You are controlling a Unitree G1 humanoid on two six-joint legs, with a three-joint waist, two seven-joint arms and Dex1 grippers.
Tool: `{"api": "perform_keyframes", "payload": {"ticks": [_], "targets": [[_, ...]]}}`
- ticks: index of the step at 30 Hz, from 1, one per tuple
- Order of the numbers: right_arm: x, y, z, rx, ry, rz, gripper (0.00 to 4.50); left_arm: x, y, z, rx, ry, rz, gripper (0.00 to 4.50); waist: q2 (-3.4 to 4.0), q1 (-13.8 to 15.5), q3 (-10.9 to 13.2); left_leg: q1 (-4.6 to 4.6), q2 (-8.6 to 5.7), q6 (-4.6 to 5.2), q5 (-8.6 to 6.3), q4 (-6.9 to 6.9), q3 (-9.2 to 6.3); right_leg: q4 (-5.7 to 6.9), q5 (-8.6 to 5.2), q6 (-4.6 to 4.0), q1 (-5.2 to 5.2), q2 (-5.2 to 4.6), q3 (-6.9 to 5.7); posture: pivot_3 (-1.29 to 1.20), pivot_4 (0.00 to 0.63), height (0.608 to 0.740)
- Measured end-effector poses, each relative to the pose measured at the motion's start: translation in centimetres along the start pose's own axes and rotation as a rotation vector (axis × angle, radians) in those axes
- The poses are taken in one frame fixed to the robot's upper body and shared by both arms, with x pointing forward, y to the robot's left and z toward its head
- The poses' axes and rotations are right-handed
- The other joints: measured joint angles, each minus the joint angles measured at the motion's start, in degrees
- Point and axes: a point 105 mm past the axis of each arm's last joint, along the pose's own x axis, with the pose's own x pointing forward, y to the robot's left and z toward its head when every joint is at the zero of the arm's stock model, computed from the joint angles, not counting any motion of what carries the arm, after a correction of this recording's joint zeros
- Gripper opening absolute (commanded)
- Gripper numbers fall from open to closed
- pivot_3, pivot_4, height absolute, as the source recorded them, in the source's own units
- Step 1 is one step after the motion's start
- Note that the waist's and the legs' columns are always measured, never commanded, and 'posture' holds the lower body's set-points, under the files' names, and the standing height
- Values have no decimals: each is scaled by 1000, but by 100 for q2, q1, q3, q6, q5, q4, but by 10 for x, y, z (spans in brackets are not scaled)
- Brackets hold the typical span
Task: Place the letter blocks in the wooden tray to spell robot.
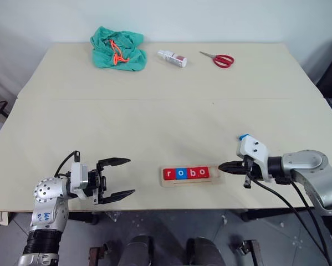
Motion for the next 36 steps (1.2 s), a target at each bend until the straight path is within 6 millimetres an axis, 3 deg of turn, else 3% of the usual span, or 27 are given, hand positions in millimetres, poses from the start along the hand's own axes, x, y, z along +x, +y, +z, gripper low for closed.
{"api": "perform_keyframes", "payload": {"ticks": [13, 16, 18, 22, 27, 30, 36], "targets": [[15, 2, 9, 3, -54, -3, 44, -1, -1, -2, -6, 1, -7, 4500, 0, 12, 0, -1, -3, 0, 0, 0, -4, 0, 0, 0, 0, -3, -1, 0, 150, 740], [10, -6, 14, 44, -127, -76, 44, -2, -2, -3, -11, 4, -3, 4500, 0, 10, 0, -1, -3, 0, 0, -2, -4, 0, 0, 0, 0, -2, -1, 0, 150, 740], [0, -24, 21, 126, -242, -230, 44, -3, -3, -4, -15, 5, -1, 4500, -1, 3, 0, -1, -2, 0, 0, -3, -2, 2, 0, 0, -1, -3, -1, 0, 150, 740], [-29, -43, -5, 297, -284, -486, 44, -4, -6, -5, -22, 9, 2, 4500, -1, 74, -1, -1, -4, 0, 0, -7, -9, 3, 0, 0, -1, -2, -1, 0, 150, 740], [-39, -34, -48, 456, -253, -672, 44, -2, -5, -4, -16, 3, 5, 4500, 2, 109, -1, 2, -3, 0, 0, -9, 7, 3, 0, 0, -3, 0, 10, 0, 150, 740], [-49, -30, -63, 502, -239, -765, 633, 2, -3, -3, -10, -7, -4, 4500, 3, 115, -2, 6, -2, 0, 1, -8, 9, 5, 0, 0, -2, 3, 13, 0, 150, 740], [-58, -20, -79, 552, -223, -851, 2746, 4, 1, -4, -13, -15, -12, 4500, 5, 104, -3, 9, -1, 0, 1, -11, 13, 4, 0, 0, -3, 4, 15, 0, 150, 740]]}}
